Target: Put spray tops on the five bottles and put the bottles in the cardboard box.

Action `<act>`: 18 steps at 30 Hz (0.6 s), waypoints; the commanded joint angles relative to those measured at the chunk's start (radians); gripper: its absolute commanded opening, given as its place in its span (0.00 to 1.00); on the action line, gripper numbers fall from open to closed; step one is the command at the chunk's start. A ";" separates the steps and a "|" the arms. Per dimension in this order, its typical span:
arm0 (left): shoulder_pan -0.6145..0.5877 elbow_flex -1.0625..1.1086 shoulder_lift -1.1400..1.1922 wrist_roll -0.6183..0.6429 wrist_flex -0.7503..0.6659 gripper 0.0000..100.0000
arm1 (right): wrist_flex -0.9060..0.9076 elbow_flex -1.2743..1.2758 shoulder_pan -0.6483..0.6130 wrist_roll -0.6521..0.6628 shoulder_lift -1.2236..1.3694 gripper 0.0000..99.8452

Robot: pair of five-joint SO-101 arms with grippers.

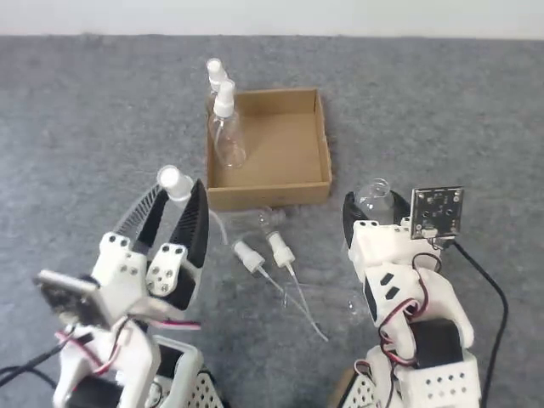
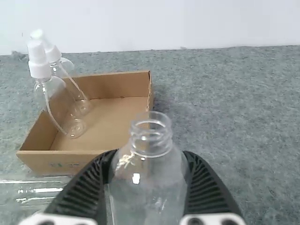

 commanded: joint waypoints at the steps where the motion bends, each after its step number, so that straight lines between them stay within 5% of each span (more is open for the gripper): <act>1: -0.002 0.012 -0.015 0.018 -0.091 0.01 | -0.013 -0.012 -0.010 -0.003 -0.018 0.04; 10: 0.003 0.076 -0.015 0.025 -0.259 0.01 | -0.018 0.012 -0.084 -0.003 -0.019 0.04; 18: 0.003 0.150 -0.015 0.209 -0.451 0.01 | -0.016 0.021 -0.090 0.014 -0.019 0.04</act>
